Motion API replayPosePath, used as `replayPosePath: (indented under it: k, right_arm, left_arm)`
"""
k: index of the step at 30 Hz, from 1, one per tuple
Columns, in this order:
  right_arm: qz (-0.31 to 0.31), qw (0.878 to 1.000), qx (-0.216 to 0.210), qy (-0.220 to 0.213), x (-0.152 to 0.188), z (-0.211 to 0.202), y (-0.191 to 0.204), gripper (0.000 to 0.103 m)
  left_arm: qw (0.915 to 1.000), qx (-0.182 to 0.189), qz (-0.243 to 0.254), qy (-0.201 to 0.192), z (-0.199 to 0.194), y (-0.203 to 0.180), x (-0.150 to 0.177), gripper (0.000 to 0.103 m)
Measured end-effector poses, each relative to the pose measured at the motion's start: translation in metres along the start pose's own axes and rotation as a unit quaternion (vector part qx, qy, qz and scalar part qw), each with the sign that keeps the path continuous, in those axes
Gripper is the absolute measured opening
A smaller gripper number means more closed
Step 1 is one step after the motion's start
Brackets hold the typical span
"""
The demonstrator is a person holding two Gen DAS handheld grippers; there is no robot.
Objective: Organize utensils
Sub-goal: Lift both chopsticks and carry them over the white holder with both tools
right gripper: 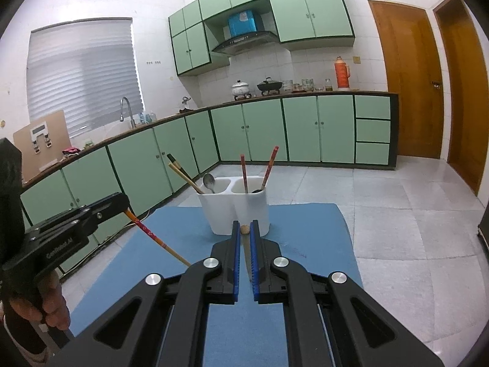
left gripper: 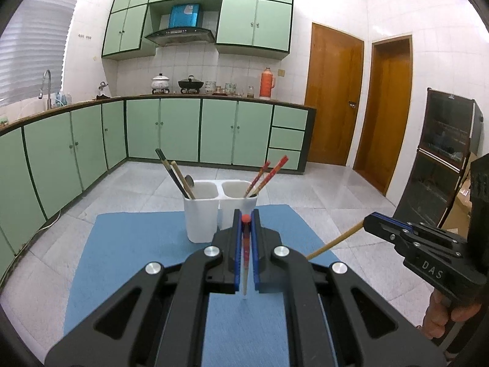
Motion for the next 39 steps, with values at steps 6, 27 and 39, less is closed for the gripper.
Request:
replayPosePath:
  k: [6, 27, 39]
  right_arm:
    - [-0.011, 1.000, -0.004, -0.008, -0.007, -0.006, 0.003, 0.006]
    - [-0.057, 0.997, -0.026, -0.034, -0.069, 0.000, 0.017, 0.006]
    - [-0.098, 0.992, -0.039, -0.068, -0.130, 0.006, 0.035, 0.006]
  left_arm:
    - [0.9999, 0.000, -0.003, -0.011, -0.003, 0.005, -0.011, 0.005]
    - [0.9987, 0.006, -0.015, -0.049, 0.002, 0.006, -0.057, 0.005]
    - [0.9951, 0.008, -0.028, -0.095, 0.011, 0.010, -0.114, 0.005]
Point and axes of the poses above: each gripper's, at about its wrist camera, not at the fingertips, and z roughly the way its jaws point, y to its left, x to its underside, the point moved 4 cm from there along z, roughly the way its jaws point, and after that the axes turned 13 degrees about -x, right-handed, at the moved point
